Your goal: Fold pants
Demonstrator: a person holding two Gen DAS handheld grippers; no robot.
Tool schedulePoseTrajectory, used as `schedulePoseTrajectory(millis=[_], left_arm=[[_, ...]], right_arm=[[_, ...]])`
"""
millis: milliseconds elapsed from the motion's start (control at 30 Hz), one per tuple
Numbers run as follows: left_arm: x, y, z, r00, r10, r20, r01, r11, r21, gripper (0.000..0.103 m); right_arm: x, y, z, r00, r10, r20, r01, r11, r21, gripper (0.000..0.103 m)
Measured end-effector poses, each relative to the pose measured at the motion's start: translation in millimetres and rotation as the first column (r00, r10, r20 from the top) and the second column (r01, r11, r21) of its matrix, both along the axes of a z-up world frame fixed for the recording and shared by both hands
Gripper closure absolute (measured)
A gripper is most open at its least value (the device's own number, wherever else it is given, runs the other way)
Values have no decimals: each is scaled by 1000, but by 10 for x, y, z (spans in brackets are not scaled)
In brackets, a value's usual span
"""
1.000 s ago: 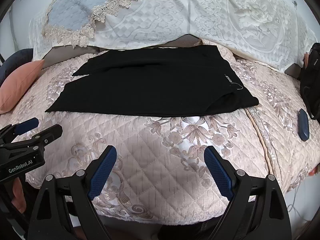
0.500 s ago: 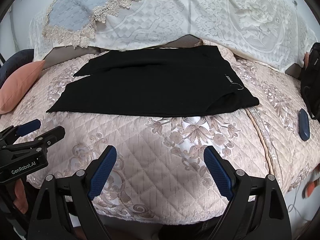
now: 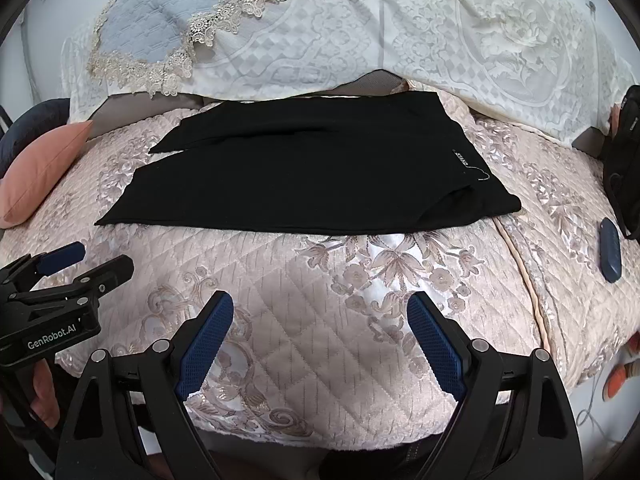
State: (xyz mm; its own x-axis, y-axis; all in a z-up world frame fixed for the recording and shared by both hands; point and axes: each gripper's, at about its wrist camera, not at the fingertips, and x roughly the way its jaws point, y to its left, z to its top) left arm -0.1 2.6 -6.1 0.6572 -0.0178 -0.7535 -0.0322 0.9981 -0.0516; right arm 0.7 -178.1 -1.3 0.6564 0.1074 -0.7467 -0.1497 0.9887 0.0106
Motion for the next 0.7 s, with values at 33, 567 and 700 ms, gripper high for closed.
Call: schedulePoseTrajectory(millis=[33,567,700], left_arm=[[1,1,-1,1000,0,-4,0,1000,5,18],[-19,32,-5,1000,5,20,-5,1000,12,18],[-16,29,-2,1000,4,16,-5,1000,21,18]], right_arm=[[-1,-1,0,1000,0,0,0,1000,0,14],[-18,19,11,1000,8,11,-8,1000,-2,14],[-23,20,9,1000,9,12,-9,1000,-1,14]])
